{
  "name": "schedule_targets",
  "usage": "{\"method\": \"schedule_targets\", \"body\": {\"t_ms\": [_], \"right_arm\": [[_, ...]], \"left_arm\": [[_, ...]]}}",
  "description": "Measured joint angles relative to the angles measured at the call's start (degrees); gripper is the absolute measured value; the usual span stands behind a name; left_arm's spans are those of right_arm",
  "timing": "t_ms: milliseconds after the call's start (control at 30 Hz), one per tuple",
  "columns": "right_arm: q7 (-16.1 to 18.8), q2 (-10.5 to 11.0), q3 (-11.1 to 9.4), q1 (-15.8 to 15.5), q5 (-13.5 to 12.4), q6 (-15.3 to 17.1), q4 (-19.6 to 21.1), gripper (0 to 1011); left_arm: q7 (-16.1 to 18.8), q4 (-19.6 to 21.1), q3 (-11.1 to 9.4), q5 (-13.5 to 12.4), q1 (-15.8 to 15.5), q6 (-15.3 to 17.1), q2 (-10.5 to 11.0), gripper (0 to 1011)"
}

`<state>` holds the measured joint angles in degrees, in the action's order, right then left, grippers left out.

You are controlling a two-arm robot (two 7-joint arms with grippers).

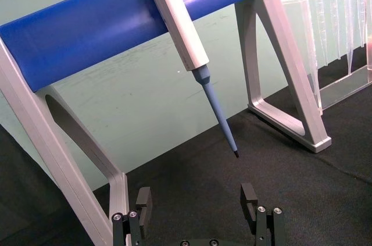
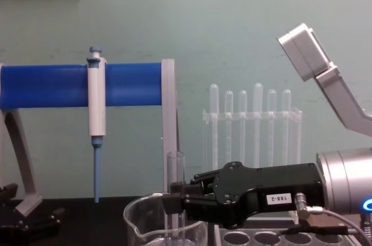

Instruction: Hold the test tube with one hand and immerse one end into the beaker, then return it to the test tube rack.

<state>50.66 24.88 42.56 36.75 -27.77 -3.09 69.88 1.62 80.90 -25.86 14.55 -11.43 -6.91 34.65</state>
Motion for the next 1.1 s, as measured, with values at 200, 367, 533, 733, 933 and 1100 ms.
{"method": "schedule_targets", "body": {"t_ms": [200, 367, 533, 733, 933, 1100], "right_arm": [[0.00, 0.00, 0.00, 0.00, 0.00, 0.00, 0.00, 238], [0.00, 0.00, 0.00, 0.00, 0.00, 0.00, 0.00, 238], [0.00, 0.00, 0.00, 0.00, 0.00, 0.00, 0.00, 238], [0.00, 0.00, 0.00, 0.00, 0.00, 0.00, 0.00, 238], [0.00, 0.00, 0.00, 0.00, 0.00, 0.00, 0.00, 237], [0.00, 0.00, 0.00, 0.00, 0.00, 0.00, 0.00, 238]], "left_arm": [[0.00, 0.00, 0.00, 0.00, 0.00, 0.00, 0.00, 1000], [0.00, 0.00, 0.00, 0.00, 0.00, 0.00, 0.00, 1000], [0.00, 0.00, 0.00, 0.00, 0.00, 0.00, 0.00, 1000], [0.00, 0.00, 0.00, 0.00, 0.00, 0.00, 0.00, 1000], [0.00, 0.00, 0.00, 0.00, 0.00, 0.00, 0.00, 1000], [0.00, 0.00, 0.00, 0.00, 0.00, 0.00, 0.00, 1000]]}}
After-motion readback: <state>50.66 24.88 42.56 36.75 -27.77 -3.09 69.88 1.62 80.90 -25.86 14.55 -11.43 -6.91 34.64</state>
